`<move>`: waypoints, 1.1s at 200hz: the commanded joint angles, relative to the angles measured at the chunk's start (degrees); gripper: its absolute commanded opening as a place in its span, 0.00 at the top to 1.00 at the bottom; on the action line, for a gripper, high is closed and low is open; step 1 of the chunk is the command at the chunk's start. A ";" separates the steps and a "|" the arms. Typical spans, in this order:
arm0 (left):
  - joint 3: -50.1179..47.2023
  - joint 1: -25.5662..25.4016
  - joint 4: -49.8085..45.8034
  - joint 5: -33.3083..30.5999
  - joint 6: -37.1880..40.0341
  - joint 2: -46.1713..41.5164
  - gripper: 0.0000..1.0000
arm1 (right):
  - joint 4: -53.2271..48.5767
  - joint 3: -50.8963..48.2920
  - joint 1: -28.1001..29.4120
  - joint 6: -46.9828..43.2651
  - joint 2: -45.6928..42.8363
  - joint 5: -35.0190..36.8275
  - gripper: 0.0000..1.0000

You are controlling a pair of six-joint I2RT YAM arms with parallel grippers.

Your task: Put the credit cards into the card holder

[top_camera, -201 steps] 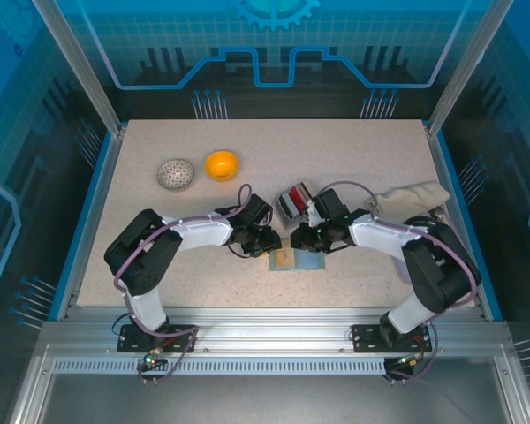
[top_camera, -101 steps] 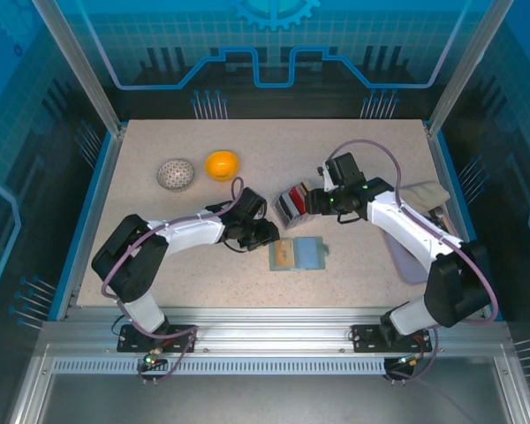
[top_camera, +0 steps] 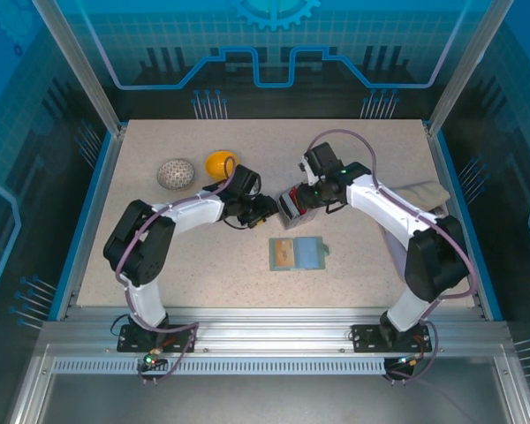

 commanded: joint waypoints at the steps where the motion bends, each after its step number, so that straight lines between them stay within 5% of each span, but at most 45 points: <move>1: 3.89 0.77 -0.41 2.53 -1.67 3.27 0.52 | -3.39 3.57 1.77 -1.31 2.79 4.08 0.61; 86: 10.80 0.98 -0.56 4.33 -2.97 10.60 0.53 | -4.92 9.02 2.85 -2.84 9.74 5.87 0.64; 220: 9.11 0.94 -2.59 3.65 -1.91 12.82 0.64 | -6.49 13.37 4.72 -7.56 15.72 11.16 0.63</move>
